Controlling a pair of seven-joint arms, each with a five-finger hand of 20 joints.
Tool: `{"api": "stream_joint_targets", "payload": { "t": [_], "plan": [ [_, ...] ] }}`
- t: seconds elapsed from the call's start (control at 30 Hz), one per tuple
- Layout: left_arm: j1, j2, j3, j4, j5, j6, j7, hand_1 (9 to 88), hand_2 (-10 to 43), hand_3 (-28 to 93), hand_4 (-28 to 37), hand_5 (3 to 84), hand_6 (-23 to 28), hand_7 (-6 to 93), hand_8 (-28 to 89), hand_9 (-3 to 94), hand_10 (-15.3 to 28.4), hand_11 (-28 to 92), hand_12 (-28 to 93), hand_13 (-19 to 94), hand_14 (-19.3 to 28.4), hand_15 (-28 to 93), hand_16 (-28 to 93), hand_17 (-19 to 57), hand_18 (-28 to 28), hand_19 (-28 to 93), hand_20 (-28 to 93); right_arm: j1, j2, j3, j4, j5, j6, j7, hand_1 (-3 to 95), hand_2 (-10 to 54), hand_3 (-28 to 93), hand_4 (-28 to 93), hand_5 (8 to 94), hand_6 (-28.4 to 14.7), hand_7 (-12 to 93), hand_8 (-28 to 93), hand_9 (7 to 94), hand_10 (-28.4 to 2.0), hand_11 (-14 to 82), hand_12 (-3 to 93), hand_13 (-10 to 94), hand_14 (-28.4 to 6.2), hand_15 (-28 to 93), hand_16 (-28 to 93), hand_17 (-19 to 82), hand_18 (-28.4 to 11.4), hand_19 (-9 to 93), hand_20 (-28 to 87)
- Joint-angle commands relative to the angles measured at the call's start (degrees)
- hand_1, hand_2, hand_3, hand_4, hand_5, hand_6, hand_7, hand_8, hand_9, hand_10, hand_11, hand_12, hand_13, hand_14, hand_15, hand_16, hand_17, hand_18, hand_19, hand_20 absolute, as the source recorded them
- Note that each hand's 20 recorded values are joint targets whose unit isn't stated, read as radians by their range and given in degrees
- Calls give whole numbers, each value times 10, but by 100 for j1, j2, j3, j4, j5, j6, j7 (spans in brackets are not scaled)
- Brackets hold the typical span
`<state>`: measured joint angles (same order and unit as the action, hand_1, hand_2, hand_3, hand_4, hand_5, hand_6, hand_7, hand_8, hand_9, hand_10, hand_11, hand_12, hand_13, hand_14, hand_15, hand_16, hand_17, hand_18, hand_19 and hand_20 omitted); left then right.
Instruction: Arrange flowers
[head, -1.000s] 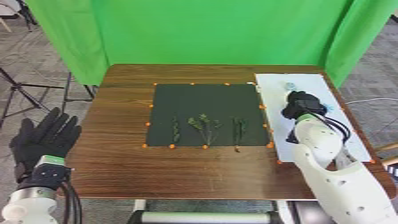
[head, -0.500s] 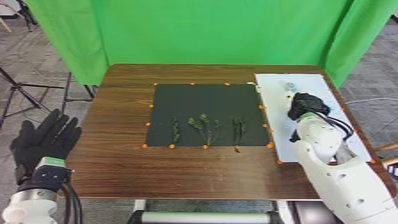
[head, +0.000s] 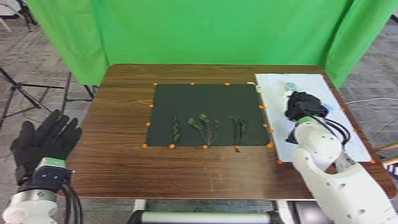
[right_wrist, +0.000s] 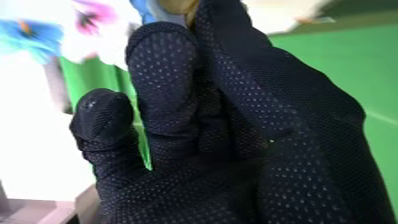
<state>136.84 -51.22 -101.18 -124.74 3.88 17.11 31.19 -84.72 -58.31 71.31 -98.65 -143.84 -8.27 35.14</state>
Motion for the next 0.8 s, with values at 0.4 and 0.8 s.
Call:
{"api": "stream_joint_targets", "payload": {
  "t": [0.4,0.8],
  "plan": [
    [-935,84,449,454,122,-292,-462,245,180,708,-283,410,62,152,-116,361,128,201,71,246,122,335,-122,-30,109,337,71,1050,-1114,-1306,-632,519,562,-938,626,-95,754,-283,736,-6,339,87,848,-84,132,454,769,-28,527,422,436,-205,932,405],
    [-2042,390,1031,799,489,-215,-737,236,184,702,-283,387,55,131,-105,310,120,178,58,192,97,282,-117,-29,93,313,70,1298,-2089,-2306,-123,577,573,-1618,623,-95,761,-283,734,-5,344,89,850,-84,136,456,770,-27,532,421,437,-204,932,409]
  ]
}}
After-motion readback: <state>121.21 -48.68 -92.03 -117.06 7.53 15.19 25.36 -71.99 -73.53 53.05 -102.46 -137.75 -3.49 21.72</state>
